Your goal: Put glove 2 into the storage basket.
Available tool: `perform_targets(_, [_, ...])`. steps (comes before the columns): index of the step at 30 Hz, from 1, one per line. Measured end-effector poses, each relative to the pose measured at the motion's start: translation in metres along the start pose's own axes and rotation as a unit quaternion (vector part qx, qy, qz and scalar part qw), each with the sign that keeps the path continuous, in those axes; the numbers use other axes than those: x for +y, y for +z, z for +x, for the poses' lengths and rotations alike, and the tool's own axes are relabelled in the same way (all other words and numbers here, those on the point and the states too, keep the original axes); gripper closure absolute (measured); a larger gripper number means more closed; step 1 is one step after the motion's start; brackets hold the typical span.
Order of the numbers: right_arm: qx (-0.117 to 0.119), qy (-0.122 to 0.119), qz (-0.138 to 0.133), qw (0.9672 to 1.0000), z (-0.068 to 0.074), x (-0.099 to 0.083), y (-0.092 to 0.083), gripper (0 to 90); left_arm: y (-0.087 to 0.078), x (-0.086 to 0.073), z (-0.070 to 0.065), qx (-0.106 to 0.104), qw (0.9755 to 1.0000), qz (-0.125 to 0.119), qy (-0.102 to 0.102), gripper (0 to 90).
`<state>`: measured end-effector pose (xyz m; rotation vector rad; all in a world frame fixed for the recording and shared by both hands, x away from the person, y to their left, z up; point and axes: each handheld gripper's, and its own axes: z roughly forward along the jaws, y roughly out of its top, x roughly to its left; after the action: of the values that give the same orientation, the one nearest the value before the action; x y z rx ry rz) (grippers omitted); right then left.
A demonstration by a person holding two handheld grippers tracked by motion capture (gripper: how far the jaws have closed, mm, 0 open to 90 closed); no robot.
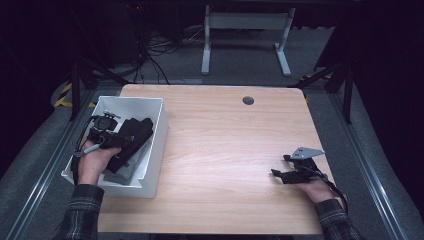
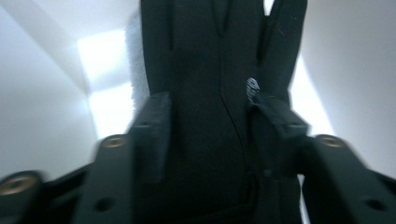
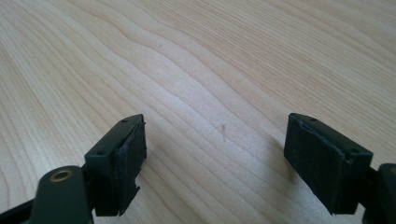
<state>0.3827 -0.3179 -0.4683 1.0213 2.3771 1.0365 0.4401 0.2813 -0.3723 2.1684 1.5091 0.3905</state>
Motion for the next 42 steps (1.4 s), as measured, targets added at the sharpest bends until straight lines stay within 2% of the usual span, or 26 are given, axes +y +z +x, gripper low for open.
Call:
perform_targets(3, [0.0, 0.0, 0.0, 1.0, 0.0, 0.0, 0.0, 21.7, -0.006, 0.002, -0.001, 0.004, 0.9999, -0.012, -0.002, 27.2])
perform_targets(5, [0.0, 0.0, 0.0, 1.0, 0.0, 0.0, 0.0, 21.7, -0.014, 0.004, -0.004, 0.001, 0.9997, -0.026, -0.002, 23.9])
perform_targets(8, [0.0, 0.0, 0.0, 1.0, 0.0, 0.0, 0.0, 21.7, -0.025, 0.01, -0.01, -0.009, 0.9989, -0.046, 0.004, 21.6])
perform_targets(9, [0.0, 0.0, 0.0, 1.0, 0.0, 0.0, 0.0, 21.7, -0.025, 0.01, -0.01, -0.009, 0.9989, -0.046, 0.004, 21.1])
perform_targets(13, [0.0, 0.0, 0.001, 1.0, 0.0, 0.0, 0.0, 21.6, -0.039, 0.021, -0.029, -0.037, 0.996, -0.079, 0.022, 19.7])
perform_targets(14, [0.0, 0.0, 0.001, 1.0, 0.0, 0.0, 0.0, 21.6, -0.043, 0.026, -0.041, -0.051, 0.994, -0.09, 0.035, 19.3])
perform_targets(15, [0.0, 0.0, 0.001, 1.0, 0.0, 0.0, 0.0, 21.6, -0.043, 0.026, -0.041, -0.051, 0.994, -0.09, 0.035, 19.1])
perform_targets(16, [0.0, 0.0, 0.001, 1.0, 0.0, 0.0, 0.0, 21.6, -0.045, 0.029, -0.047, -0.059, 0.993, -0.093, 0.042, 19.1])
perform_targets(19, [0.0, 0.0, 0.001, 1.0, 0.0, 0.0, 0.0, 21.6, -0.046, 0.036, -0.068, -0.091, 0.9881, -0.106, 0.063, 18.7])
perform_targets(21, [0.0, 0.0, 0.001, 1.0, 0.0, 0.0, 0.0, 21.6, -0.045, 0.04, -0.084, -0.101, 0.9856, -0.11, 0.079, 18.7])
perform_targets(24, [0.0, 0.0, 0.001, 1.0, 0.0, 0.0, 0.0, 21.5, -0.043, 0.044, -0.101, -0.116, 0.9822, -0.116, 0.091, 18.6])
perform_targets(26, [0.0, 0.0, 0.001, 1.0, 0.0, 0.0, 0.0, 21.4, -0.041, 0.047, -0.114, -0.127, 0.9792, -0.12, 0.104, 18.6])
perform_targets(32, [0.0, 0.0, 0.001, 1.0, 0.001, 0.0, 0.0, 21.3, -0.03, 0.05, -0.15, -0.154, 0.9721, -0.122, 0.128, 18.4])
perform_targets(33, [0.001, 0.0, 0.002, 1.0, 0.001, 0.0, 0.0, 21.1, -0.024, 0.049, -0.161, -0.16, 0.97, -0.124, 0.134, 18.4])
perform_targets(34, [0.001, 0.0, 0.002, 1.0, 0.001, 0.0, 0.0, 21.1, -0.024, 0.049, -0.161, -0.16, 0.97, -0.124, 0.134, 18.4])
perform_targets(39, [0.002, 0.0, 0.002, 1.0, 0.001, 0.0, 0.0, 20.8, -0.008, 0.043, -0.185, -0.176, 0.9654, -0.118, 0.151, 18.4])
perform_targets(40, [0.002, -0.001, 0.002, 1.0, 0.001, 0.0, 0.0, 20.6, -0.001, 0.04, -0.193, -0.181, 0.9642, -0.115, 0.157, 18.4])
perform_targets(42, [0.002, -0.001, 0.002, 1.0, 0.001, 0.0, 0.0, 20.6, 0.004, 0.038, -0.198, -0.182, 0.9636, -0.111, 0.161, 18.5])
